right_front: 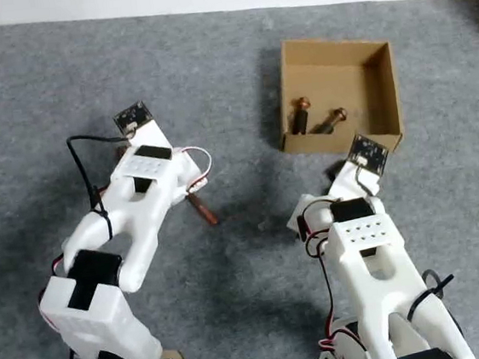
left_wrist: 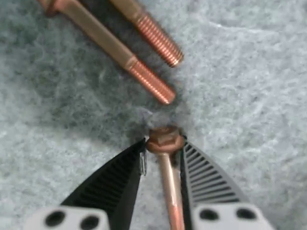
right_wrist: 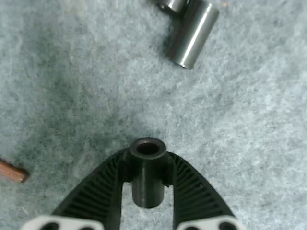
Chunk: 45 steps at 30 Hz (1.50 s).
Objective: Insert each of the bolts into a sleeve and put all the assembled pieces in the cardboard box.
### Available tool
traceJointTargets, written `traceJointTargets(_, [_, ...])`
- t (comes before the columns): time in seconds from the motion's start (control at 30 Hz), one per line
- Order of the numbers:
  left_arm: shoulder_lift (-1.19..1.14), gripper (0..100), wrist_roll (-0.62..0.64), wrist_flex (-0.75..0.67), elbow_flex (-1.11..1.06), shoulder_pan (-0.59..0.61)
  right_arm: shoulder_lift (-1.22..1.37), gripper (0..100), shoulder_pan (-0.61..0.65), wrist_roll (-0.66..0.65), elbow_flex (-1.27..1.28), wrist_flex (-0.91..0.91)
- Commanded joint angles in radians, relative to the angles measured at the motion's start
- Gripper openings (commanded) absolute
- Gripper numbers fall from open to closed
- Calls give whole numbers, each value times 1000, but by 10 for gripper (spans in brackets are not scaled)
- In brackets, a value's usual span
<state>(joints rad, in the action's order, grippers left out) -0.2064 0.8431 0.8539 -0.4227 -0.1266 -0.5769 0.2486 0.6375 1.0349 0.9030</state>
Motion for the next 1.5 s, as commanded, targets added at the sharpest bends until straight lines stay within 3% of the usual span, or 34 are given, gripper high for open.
traceJointTargets(0.0, [8,106,9,75,33,-42,-24,4,1,6,-7,-22])
traceJointTargets(0.5, [12,104,9,72,28,-59,-25,4,1,6,-7,-22])
traceJointTargets(0.6, [10,39,5,40,22,-45,-33,4,1,5,-8,-22])
traceJointTargets(0.63, [10,0,6,37,24,-38,-33,4,1,5,-8,-30])
traceJointTargets(0.8, [10,7,2,40,28,-30,-33,4,-1,-87,33,-170])
traceJointTargets(0.93, [15,6,-15,43,31,-30,-35,4,1,-187,122,-375])
traceJointTargets(1.1, [21,5,-183,35,33,-39,-36,4,1,-315,255,-700])
traceJointTargets(1.37, [22,5,-250,-32,24,-30,-35,4,12,-603,631,-1520])
traceJointTargets(1.47, [22,5,-255,-34,25,-30,-31,4,56,-647,746,-1728])
